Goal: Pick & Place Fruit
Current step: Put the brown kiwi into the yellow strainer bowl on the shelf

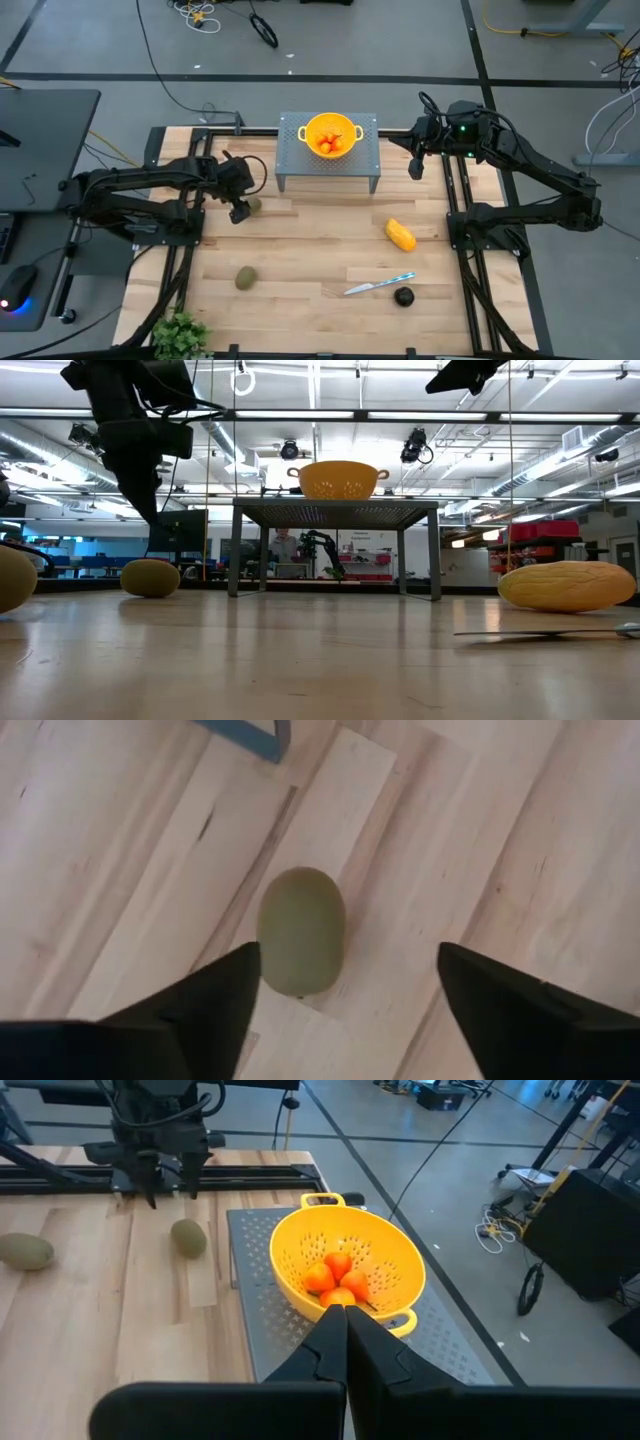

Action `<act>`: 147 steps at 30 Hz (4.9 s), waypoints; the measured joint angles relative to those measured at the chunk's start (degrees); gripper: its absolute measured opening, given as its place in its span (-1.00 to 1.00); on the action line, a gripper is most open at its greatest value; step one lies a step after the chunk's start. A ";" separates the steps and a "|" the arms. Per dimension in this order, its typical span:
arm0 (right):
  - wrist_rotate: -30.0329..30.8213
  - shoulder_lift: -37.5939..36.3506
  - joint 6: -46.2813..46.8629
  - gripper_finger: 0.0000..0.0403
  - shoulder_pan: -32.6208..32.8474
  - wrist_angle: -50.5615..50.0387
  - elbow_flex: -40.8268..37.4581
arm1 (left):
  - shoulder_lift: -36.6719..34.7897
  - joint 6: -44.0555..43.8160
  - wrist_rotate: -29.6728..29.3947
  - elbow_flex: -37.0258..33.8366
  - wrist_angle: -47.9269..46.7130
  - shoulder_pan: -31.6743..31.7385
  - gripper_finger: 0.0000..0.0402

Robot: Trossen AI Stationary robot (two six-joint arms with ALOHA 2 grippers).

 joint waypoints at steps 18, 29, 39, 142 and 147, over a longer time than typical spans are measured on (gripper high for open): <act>-0.02 0.00 0.13 -1.00 0.00 0.00 0.00 | 0.41 -0.09 -3.67 0.00 0.43 0.00 0.92; -0.04 0.00 0.62 -1.00 -0.02 0.02 0.01 | 8.04 0.09 -6.26 0.00 3.28 -0.02 0.92; -0.04 0.00 0.62 -1.00 0.00 0.04 0.00 | 14.94 -0.09 -5.51 0.00 4.15 -0.02 0.92; 0.00 0.00 -0.04 -1.00 -0.02 0.13 0.00 | 20.85 4.89 -1.42 -5.68 12.59 -0.04 0.13; 0.00 0.00 -0.04 -1.00 -0.02 0.13 0.00 | 20.85 4.89 -1.42 -5.68 12.57 -0.04 0.14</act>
